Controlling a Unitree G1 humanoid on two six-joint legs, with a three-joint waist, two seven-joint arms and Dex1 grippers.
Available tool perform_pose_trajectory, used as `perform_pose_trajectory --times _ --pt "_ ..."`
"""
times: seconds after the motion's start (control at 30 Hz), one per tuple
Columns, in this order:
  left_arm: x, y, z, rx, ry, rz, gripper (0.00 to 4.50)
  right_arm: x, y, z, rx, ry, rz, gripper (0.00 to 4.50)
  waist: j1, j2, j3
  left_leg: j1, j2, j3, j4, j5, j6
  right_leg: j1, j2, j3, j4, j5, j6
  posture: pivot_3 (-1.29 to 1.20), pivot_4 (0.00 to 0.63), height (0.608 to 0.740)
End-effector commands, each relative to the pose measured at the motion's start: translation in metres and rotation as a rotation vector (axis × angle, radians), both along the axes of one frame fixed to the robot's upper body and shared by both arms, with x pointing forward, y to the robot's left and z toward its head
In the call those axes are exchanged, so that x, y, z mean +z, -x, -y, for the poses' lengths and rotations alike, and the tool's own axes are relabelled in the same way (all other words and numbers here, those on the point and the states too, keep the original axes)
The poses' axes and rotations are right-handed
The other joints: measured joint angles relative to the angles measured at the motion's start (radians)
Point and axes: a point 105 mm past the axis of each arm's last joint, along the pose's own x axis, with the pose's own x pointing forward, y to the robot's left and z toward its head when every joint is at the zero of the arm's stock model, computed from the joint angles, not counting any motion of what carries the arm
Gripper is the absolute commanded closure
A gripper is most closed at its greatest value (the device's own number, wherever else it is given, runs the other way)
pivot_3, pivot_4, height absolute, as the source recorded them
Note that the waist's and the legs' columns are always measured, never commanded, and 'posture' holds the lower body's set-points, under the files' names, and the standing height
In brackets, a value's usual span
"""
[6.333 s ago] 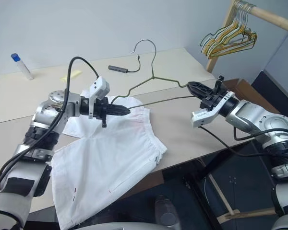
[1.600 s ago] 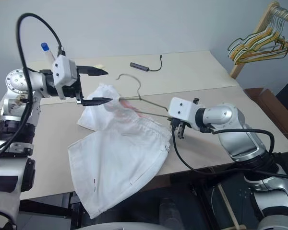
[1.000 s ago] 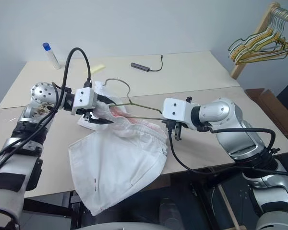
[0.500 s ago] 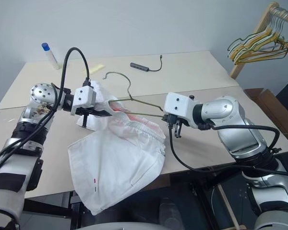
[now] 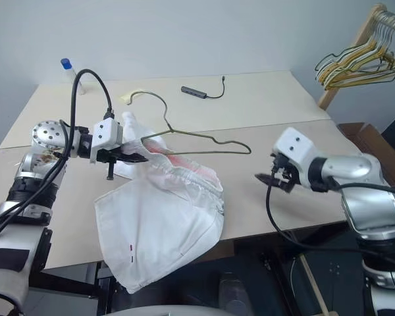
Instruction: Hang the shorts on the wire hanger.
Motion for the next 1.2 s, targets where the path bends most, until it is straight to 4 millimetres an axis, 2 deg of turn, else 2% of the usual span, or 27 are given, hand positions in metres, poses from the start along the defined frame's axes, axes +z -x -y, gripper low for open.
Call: perform_pose_trajectory --times 0.03,0.17,0.33,0.43,0.73,0.8,1.0,1.2 --pt "0.018 0.000 0.002 0.023 0.050 0.048 4.50 -0.001 0.019 -0.026 0.028 -0.188 -0.050 0.03 -0.005 0.000 0.000 0.001 0.000 0.000 0.000 0.000 0.000 0.000 0.000 0.000 0.000 0.000 0.000 -0.08 0.000 0.740" --pt "0.016 0.001 0.004 0.038 0.067 0.042 4.50 -0.029 0.036 -0.062 0.051 -0.314 -0.141 0.03 -0.004 0.000 -0.001 0.002 0.001 -0.002 0.000 0.000 0.000 0.001 0.001 0.001 0.001 0.000 0.000 -0.08 0.000 0.740" --pt "0.015 0.003 0.006 0.042 0.077 0.037 4.50 -0.049 0.031 -0.094 0.022 -0.372 -0.201 0.03 -0.002 0.000 -0.001 0.001 0.000 -0.002 0.001 0.000 0.000 0.001 0.000 0.000 0.001 0.000 0.000 -0.08 0.000 0.740" --pt "0.016 0.003 0.006 0.046 0.078 0.041 4.50 -0.054 0.023 -0.101 -0.014 -0.361 -0.211 0.61 -0.002 0.000 -0.001 0.001 0.000 -0.002 0.001 0.000 0.000 0.001 0.001 0.000 0.001 0.000 0.000 -0.06 0.000 0.740" --pt "0.015 0.007 -0.005 0.063 0.062 0.034 4.50 -0.043 0.005 -0.072 -0.108 -0.388 -0.171 3.77 0.000 0.000 -0.001 0.001 0.000 -0.002 0.001 0.000 0.000 0.001 0.000 -0.001 0.001 0.000 0.000 -0.05 0.000 0.740" --pt "0.013 0.012 -0.009 0.052 0.046 0.021 4.50 -0.038 -0.002 -0.063 -0.133 -0.387 -0.153 4.33 -0.005 0.000 -0.001 0.001 0.000 -0.002 0.001 0.000 0.000 0.001 0.000 0.000 0.001 0.000 0.000 -0.05 0.000 0.740" --pt "-0.005 0.030 -0.024 -0.002 -0.083 -0.023 4.50 -0.020 -0.020 -0.029 -0.168 -0.373 -0.101 4.33 -0.001 0.000 -0.001 0.001 0.000 -0.002 0.000 0.000 0.000 0.001 0.000 0.000 0.001 0.000 0.000 -0.05 0.000 0.740" --pt "-0.010 0.021 -0.027 0.075 -0.083 0.001 4.50 -0.015 -0.027 -0.012 -0.173 -0.336 -0.082 4.33 0.007 0.000 -0.001 0.000 0.000 -0.003 0.000 0.000 0.000 0.001 0.000 -0.002 0.000 0.000 0.000 -0.05 0.000 0.740"
